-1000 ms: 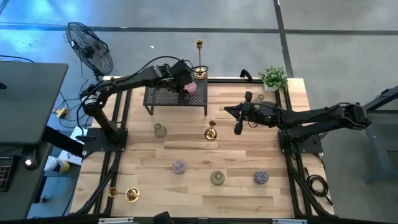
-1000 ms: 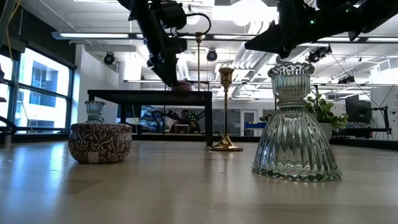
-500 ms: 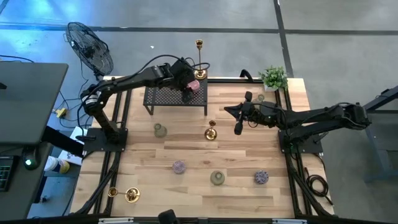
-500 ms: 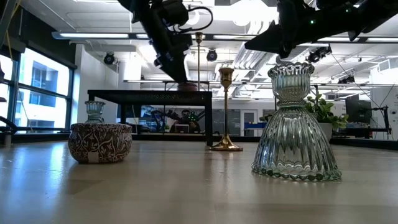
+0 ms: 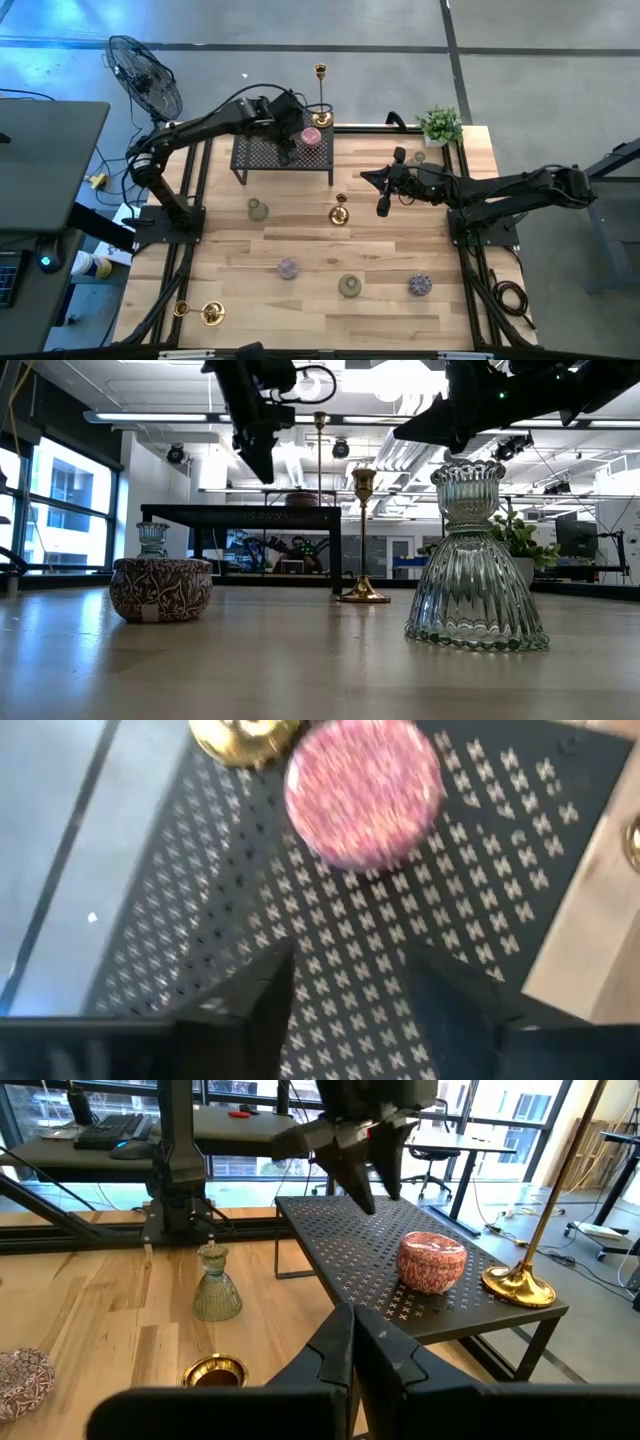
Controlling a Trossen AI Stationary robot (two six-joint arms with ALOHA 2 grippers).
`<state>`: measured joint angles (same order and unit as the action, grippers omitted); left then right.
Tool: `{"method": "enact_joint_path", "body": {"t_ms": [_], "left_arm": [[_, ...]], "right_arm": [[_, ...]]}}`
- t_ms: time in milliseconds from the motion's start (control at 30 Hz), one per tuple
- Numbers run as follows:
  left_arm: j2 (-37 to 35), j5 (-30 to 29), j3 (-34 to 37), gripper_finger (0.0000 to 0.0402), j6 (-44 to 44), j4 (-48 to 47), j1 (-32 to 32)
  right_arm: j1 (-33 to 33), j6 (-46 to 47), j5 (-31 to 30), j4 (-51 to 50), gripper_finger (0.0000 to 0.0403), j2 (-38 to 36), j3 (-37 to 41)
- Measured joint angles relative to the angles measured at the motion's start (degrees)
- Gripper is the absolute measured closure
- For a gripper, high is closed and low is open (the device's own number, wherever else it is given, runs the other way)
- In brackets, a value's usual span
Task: Pick & Place candle stick holders
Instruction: Put the pink patterned scented candle on the shelf
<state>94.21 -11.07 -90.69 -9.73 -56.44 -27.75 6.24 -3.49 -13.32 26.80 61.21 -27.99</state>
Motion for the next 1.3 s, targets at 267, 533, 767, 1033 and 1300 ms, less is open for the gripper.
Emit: {"method": "enact_joint_path", "body": {"t_ms": [267, 533, 767, 1033, 1300], "left_arm": [[0.1, 1.9, 4.8, 0.0386, 0.6, 6.4, 0.0], [3.2, 1.7, 4.9, 0.0386, 0.6, 10.2, -0.4], [5.3, 1.6, 5.0, 0.04, 0.6, 12.8, -0.7], [5.3, 1.6, 5.0, 0.04, 1.2, 15.4, -0.8], [5.2, 3.5, 5.0, 0.0401, 1.3, 18.6, -0.7]], "right_arm": [[0.0, 0.4, 0.0, -0.4, 0.0402, 0.0, 0.0], [0.0, 0.1, 0.0, -0.4, 0.0402, 0.0, 0.0], [0.0, 0.0, 0.0, -0.4, 0.04, 0.0, 0.0], [0.0, 0.0, 0.0, -0.4, 0.0401, 0.0, 0.0], [0.0, 0.0, 0.0, -0.4, 0.0402, 0.0, 0.0]]}}
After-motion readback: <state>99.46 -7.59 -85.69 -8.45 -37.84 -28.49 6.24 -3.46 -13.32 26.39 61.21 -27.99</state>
